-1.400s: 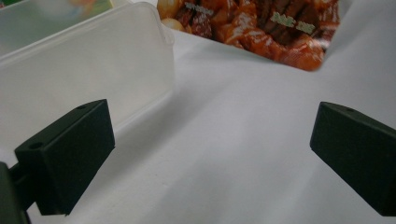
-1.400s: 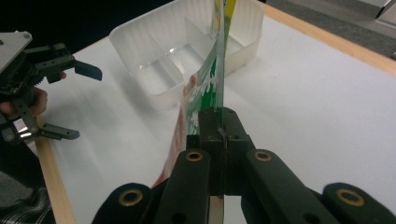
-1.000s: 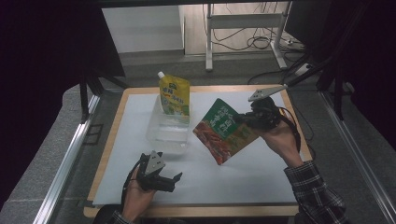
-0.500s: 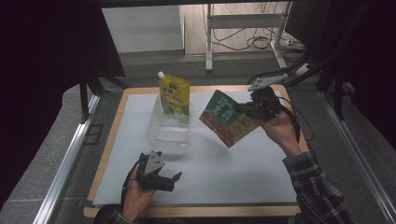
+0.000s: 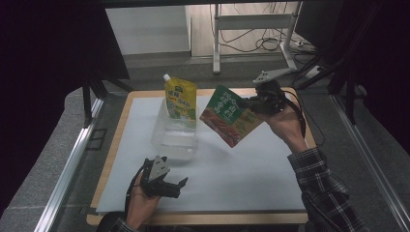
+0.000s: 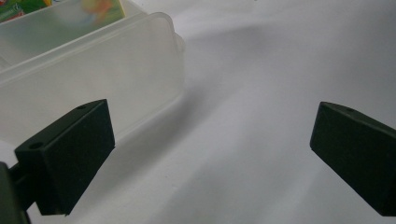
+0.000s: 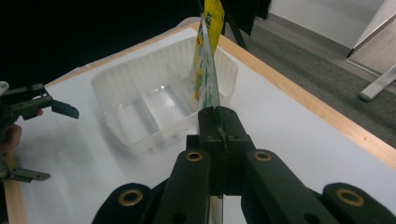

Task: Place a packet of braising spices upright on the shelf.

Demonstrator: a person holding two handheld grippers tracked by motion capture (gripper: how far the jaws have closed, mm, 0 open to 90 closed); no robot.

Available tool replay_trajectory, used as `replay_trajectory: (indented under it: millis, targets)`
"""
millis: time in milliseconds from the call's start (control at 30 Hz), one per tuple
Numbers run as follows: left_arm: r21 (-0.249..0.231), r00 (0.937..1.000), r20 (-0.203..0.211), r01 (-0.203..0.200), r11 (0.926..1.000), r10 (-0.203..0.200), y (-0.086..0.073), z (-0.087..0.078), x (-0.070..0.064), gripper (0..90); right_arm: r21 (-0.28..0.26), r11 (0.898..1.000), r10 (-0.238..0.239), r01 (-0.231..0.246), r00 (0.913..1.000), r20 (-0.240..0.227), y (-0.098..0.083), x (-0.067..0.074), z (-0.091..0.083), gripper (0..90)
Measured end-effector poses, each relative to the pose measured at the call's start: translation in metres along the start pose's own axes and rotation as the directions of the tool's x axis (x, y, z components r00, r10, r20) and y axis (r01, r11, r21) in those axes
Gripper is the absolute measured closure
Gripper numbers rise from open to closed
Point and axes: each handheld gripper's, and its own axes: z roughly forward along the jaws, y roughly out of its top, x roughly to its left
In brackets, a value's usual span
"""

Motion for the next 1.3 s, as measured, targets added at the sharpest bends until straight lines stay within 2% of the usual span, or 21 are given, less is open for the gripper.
replay_trajectory:
  millis: [400, 633, 867, 1300]
  targets:
    - [-0.007, 1.0000, 0.005, 0.002, 1.0000, -0.002, 0.000, -0.001, 0.000, 0.0, -0.002, 1.000, -0.004, 0.004, 0.9996, -0.026, 0.017, -0.002, 0.014, 89.7]
    - [-0.010, 1.0000, 0.005, 0.003, 0.9999, -0.003, 0.000, -0.001, 0.000, 0.0, -0.001, 1.000, -0.023, 0.023, 0.9984, -0.051, 0.031, 0.003, 0.027, 89.6]
    - [-0.016, 0.9999, 0.005, 0.009, 0.9998, -0.008, 0.000, -0.002, 0.001, 0.0, -0.001, 1.000, -0.023, 0.023, 0.9962, -0.084, 0.047, 0.008, 0.040, 89.6]
    - [-0.019, 0.9998, 0.012, 0.014, 0.9997, -0.014, 0.000, -0.002, 0.001, 0.0, -0.005, 1.000, -0.028, 0.028, 0.9929, -0.116, 0.069, 0.017, 0.064, 89.6]
